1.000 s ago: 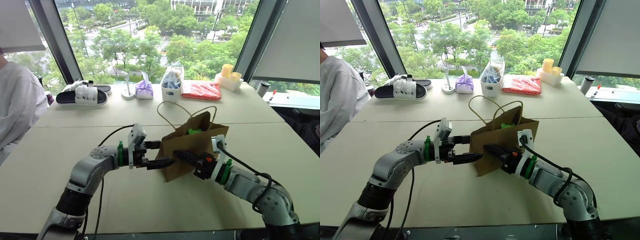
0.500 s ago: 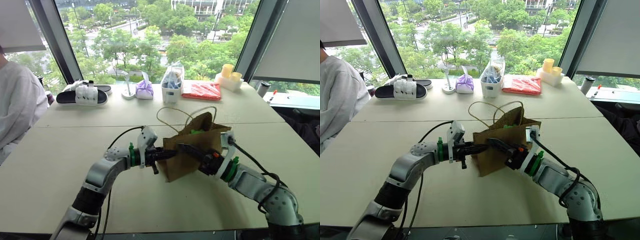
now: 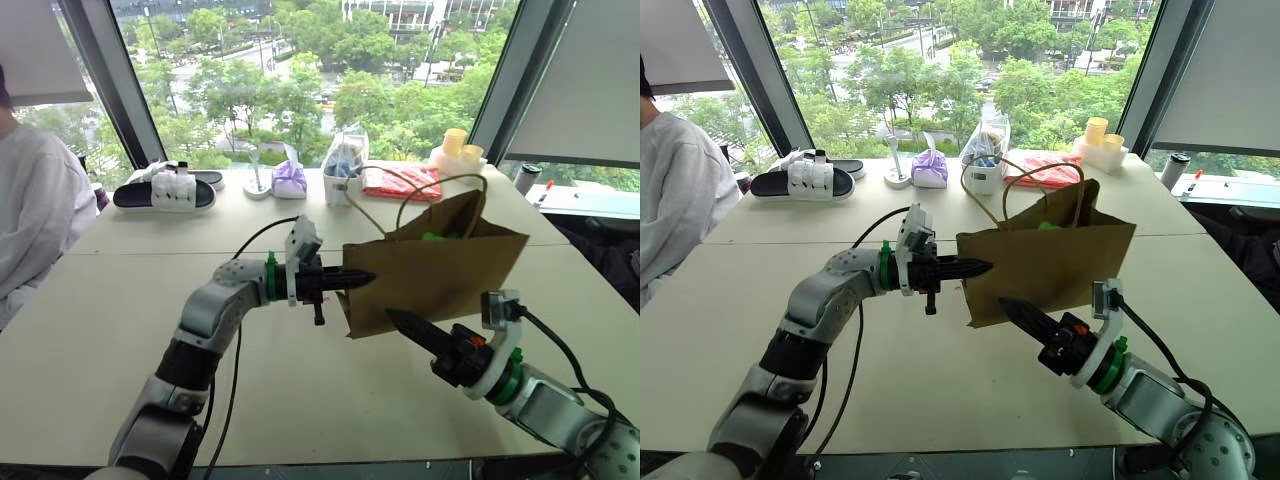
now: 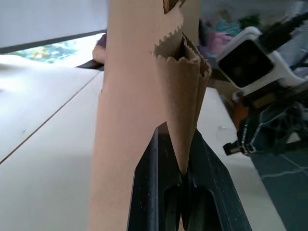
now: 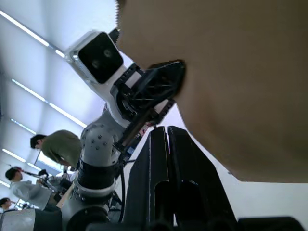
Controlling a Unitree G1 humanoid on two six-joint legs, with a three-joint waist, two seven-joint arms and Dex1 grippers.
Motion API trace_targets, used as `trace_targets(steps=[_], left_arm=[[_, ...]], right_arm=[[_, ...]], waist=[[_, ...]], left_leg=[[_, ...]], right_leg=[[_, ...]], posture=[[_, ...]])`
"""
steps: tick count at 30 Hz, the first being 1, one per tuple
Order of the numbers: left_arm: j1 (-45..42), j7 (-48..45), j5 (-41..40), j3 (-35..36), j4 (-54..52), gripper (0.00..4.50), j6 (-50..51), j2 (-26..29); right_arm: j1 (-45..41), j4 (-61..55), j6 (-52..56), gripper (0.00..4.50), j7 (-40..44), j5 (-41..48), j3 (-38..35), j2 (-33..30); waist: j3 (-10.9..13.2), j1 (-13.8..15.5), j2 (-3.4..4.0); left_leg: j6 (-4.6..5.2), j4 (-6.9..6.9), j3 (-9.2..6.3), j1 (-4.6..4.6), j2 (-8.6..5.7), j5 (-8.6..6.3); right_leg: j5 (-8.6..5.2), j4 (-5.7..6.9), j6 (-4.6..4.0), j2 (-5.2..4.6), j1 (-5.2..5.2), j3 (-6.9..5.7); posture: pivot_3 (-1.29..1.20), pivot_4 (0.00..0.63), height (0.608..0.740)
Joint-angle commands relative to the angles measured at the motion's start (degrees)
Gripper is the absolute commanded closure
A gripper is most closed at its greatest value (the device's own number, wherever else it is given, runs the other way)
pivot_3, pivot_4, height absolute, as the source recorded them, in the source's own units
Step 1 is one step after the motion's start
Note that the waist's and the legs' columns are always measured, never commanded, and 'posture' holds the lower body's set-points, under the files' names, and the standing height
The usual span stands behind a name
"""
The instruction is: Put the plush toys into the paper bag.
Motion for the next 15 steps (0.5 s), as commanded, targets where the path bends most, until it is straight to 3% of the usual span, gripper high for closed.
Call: trace_targets(steps=[1, 9, 12, 15], left_arm=[[-5.48, -8.91, 3.95, -1.97, 12.78, 4.47, -7.43, 0.52], [-16.52, -15.22, 13.55, -2.69, 42.88, 4.47, -26.07, -4.98], [-20.06, -13.92, 16.20, -1.30, 51.06, 3.73, -31.67, -6.59], [-21.98, -16.00, 16.31, 0.16, 53.87, 2.27, -32.27, -7.29]], right_arm=[[1.82, -2.48, -1.32, 4.50, 1.47, 1.61, -2.30, -1.51], [7.41, -6.75, -3.50, 4.50, 0.42, 1.97, -3.30, -2.61], [8.38, -7.41, -4.67, 4.50, -0.19, 1.31, -2.30, -1.73], [8.31, -6.70, -5.19, 4.50, 0.16, -0.08, -0.48, -1.20]], waist=[[0.00, 0.13, -0.01], [0.06, 0.28, -0.11], [0.07, 0.23, -0.12], [0.07, 0.13, -0.13]], left_leg=[[0.00, 0.01, -0.01, -0.01, 0.00, 0.00], [0.06, 0.16, -0.09, -0.12, -0.02, -0.03], [0.07, 0.18, -0.09, -0.11, -0.02, -0.04], [0.07, 0.18, -0.09, -0.10, -0.01, -0.04]], right_leg=[[0.00, 0.01, 0.00, 0.01, 0.01, -0.01], [0.00, -0.04, 0.03, -0.01, 0.05, -0.07], [0.00, -0.04, 0.04, -0.01, 0.04, -0.08], [0.00, -0.01, 0.05, 0.00, 0.04, -0.08]], posture=[[0.00, 0.150, 0.740], [0.00, 0.150, 0.740], [0.00, 0.150, 0.740], [0.00, 0.150, 0.740]])
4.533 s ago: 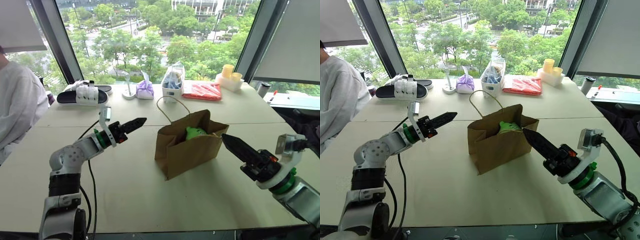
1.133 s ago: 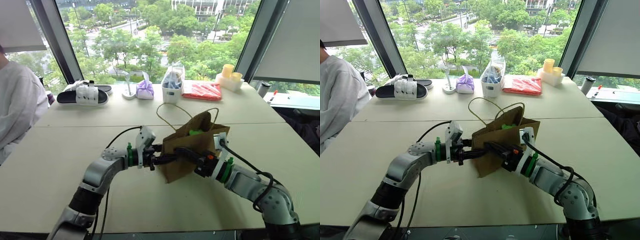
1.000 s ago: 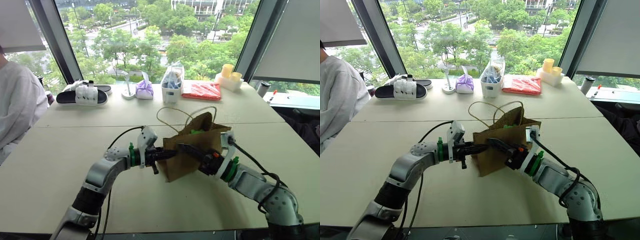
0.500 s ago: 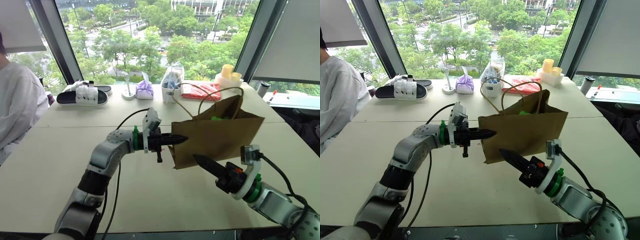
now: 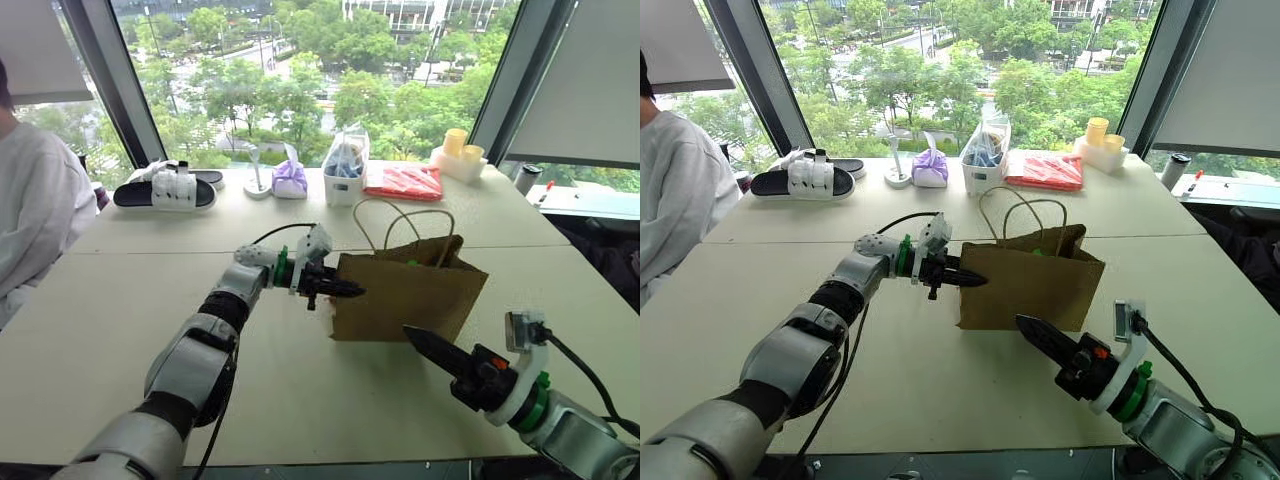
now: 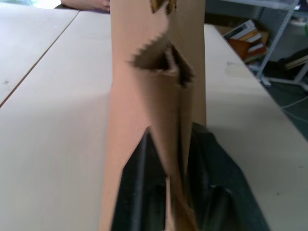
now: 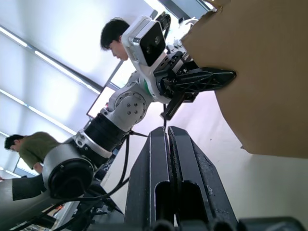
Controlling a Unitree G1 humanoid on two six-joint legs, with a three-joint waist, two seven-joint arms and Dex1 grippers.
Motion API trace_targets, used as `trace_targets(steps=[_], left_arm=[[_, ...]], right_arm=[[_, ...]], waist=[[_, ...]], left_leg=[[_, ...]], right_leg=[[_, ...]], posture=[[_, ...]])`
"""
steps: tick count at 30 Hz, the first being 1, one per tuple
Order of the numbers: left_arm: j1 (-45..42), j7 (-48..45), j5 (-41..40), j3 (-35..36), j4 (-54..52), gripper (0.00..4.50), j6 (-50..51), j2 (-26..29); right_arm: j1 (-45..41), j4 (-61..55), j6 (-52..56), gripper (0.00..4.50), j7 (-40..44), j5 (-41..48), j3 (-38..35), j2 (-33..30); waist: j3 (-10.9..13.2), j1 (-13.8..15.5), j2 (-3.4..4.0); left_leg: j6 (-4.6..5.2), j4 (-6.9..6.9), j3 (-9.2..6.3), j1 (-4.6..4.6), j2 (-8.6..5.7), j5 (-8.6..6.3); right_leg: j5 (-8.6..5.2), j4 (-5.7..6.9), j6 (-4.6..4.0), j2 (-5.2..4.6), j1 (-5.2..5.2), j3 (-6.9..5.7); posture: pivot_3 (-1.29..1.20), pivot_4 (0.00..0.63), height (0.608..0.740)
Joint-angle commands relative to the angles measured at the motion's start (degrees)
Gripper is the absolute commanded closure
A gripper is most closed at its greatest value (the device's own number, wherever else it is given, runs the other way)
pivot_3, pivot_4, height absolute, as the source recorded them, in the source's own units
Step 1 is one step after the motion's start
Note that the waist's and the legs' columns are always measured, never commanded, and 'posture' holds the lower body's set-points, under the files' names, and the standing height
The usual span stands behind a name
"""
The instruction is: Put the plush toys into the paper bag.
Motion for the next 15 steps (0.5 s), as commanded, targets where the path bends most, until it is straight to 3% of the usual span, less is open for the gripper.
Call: trace_targets(steps=[1, 4, 5, 10, 15], left_arm=[[-2.92, -2.01, 0.77, 2.47, 1.90, 1.79, -2.74, -0.30], [-2.59, -2.46, 2.21, 2.69, 2.06, 0.23, -3.21, 0.60], [-2.30, -2.35, 2.92, 2.51, 1.82, 0.04, -2.79, 1.16], [1.24, 2.00, 2.43, 5.15, -3.64, 0.04, -0.54, 3.94], [16.22, 8.79, -4.42, 11.17, -29.42, 0.04, 15.20, 9.18]], right_arm=[[-0.58, -0.97, -1.47, 4.50, 0.51, -0.69, 1.51, 0.74], [-1.53, 0.24, -1.53, 4.50, 1.11, -1.50, 2.67, 0.47], [-1.71, 0.45, -1.47, 4.50, 1.38, -1.79, 2.98, 0.27], [-2.98, 1.35, -1.14, 4.50, 1.93, -2.56, 3.75, -0.35], [-3.04, 1.39, -0.58, 4.50, 2.63, -2.85, 3.86, -1.62]], waist=[[0.00, -0.04, 0.00], [0.00, -0.06, 0.00], [0.00, -0.05, 0.00], [-0.01, -0.10, 0.02], [-0.03, -0.62, 0.05]], left_leg=[[0.00, 0.00, 0.00, 0.00, 0.00, 0.00], [0.00, 0.00, -0.01, 0.01, 0.00, 0.00], [0.00, 0.01, -0.01, 0.01, 0.00, 0.00], [0.00, 0.02, -0.04, 0.03, 0.00, 0.00], [0.00, -0.02, -0.24, 0.04, 0.06, 0.00]], right_leg=[[0.00, 0.01, 0.00, 0.00, 0.00, 0.00], [0.00, 0.03, 0.01, 0.00, 0.00, 0.00], [0.00, 0.03, 0.01, 0.00, 0.00, 0.00], [0.00, 0.07, 0.01, 0.00, 0.00, 0.00], [0.00, 0.14, 0.01, 0.00, -0.08, 0.05]], posture=[[0.00, 0.150, 0.740], [0.00, 0.150, 0.740], [0.00, 0.150, 0.740], [0.00, 0.150, 0.740], [0.00, 0.150, 0.740]])
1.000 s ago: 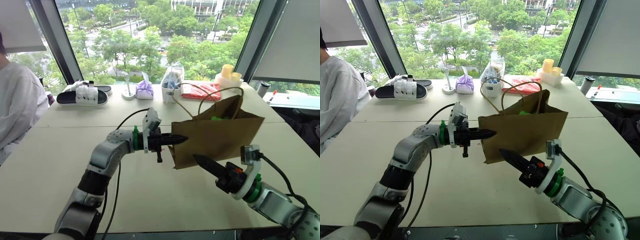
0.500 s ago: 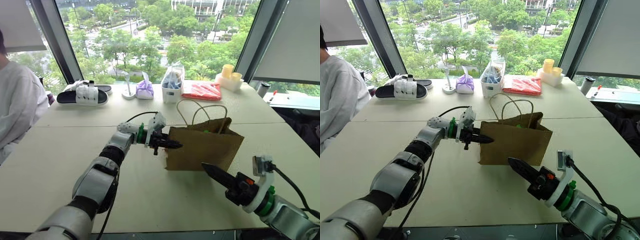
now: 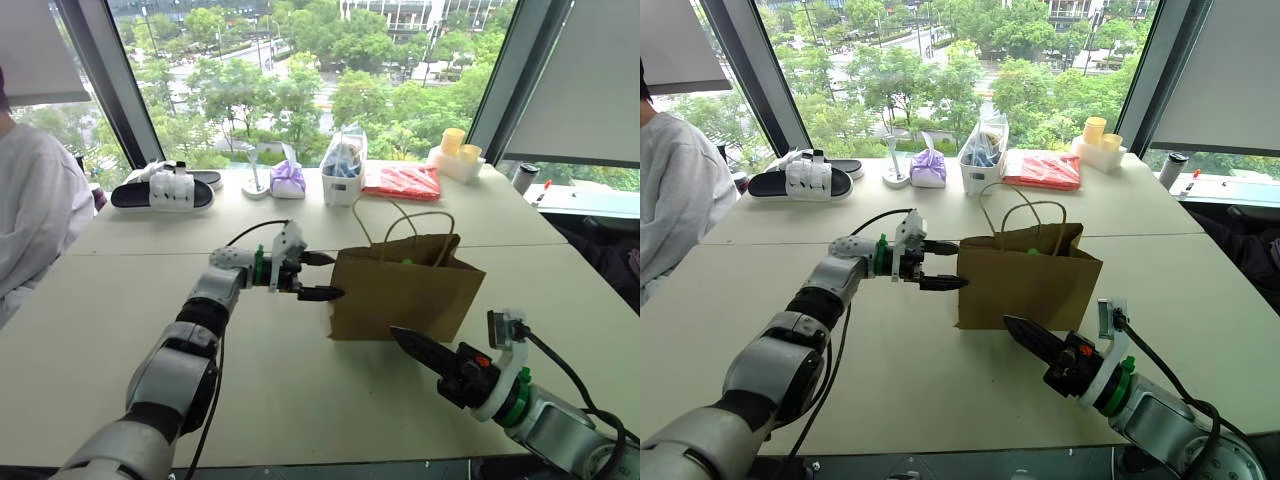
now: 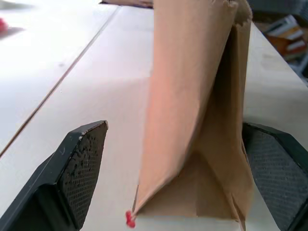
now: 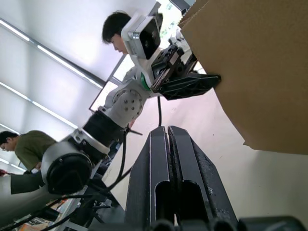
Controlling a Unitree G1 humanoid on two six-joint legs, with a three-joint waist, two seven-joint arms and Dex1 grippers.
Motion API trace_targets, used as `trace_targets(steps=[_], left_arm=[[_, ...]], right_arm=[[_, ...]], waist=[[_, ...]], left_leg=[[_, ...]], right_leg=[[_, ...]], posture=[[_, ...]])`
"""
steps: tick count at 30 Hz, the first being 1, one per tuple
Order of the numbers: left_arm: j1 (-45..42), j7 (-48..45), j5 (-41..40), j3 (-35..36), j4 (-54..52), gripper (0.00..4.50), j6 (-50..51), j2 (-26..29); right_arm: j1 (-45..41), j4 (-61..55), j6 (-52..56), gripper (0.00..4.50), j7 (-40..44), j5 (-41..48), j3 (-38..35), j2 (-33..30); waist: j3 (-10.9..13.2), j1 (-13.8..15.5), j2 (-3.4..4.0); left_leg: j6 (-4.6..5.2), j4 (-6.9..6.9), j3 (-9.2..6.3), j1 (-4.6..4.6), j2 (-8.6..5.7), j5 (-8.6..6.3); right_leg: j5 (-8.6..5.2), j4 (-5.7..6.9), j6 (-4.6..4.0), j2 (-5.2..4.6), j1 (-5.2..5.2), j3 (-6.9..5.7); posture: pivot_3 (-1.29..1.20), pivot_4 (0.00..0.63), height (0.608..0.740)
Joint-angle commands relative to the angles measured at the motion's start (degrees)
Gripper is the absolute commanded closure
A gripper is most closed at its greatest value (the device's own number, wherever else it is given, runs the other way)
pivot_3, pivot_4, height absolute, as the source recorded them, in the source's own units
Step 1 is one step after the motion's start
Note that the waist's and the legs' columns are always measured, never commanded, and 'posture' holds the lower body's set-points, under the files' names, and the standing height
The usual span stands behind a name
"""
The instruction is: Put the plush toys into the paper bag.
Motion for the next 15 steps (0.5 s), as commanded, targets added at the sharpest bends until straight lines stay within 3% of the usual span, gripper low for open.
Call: trace_targets(steps=[1, 5, 8, 15], left_arm=[[9.77, 5.70, -6.53, 5.28, -20.81, 0.04, 13.02, 3.64], [29.06, 15.60, -13.39, 10.63, -49.04, 0.04, 28.98, 7.62], [40.34, 22.70, -18.14, 14.32, -64.04, 0.04, 37.28, 8.79], [55.60, 36.44, -24.04, 18.70, -80.97, 0.04, 44.17, 5.36]], right_arm=[[0.11, -1.03, 0.18, 4.50, 1.34, 0.12, -0.83, -1.58], [0.26, -0.52, 1.49, 4.50, 2.60, -0.80, -1.97, -5.02], [-0.04, 0.56, 2.71, 4.50, 4.43, -1.63, -2.87, -8.28], [-1.68, 3.77, 5.28, 4.50, 10.70, -6.65, -3.05, -14.75]], waist=[[-0.01, -0.35, 0.02], [-0.02, -0.93, 0.05], [-0.01, -0.50, 0.04], [-0.03, 1.08, 0.06]], left_leg=[[0.00, -0.02, -0.01, 0.01, 0.02, 0.00], [0.00, -0.07, -0.07, 0.01, 0.14, 0.00], [-0.01, -0.13, -0.01, 0.02, 0.16, -0.01], [-0.03, 0.13, 0.02, 0.04, 0.10, -0.01]], right_leg=[[0.00, 0.02, 0.00, 0.00, -0.01, 0.01], [0.00, 0.01, -0.01, -0.04, -0.03, 0.05], [-0.01, -0.06, -0.03, -0.06, -0.02, 0.15], [-0.15, -0.22, -0.30, -0.10, 0.27, 0.08]], posture=[[0.00, 0.150, 0.740], [0.00, 0.150, 0.740], [0.00, 0.150, 0.740], [0.00, 0.150, 0.740]])
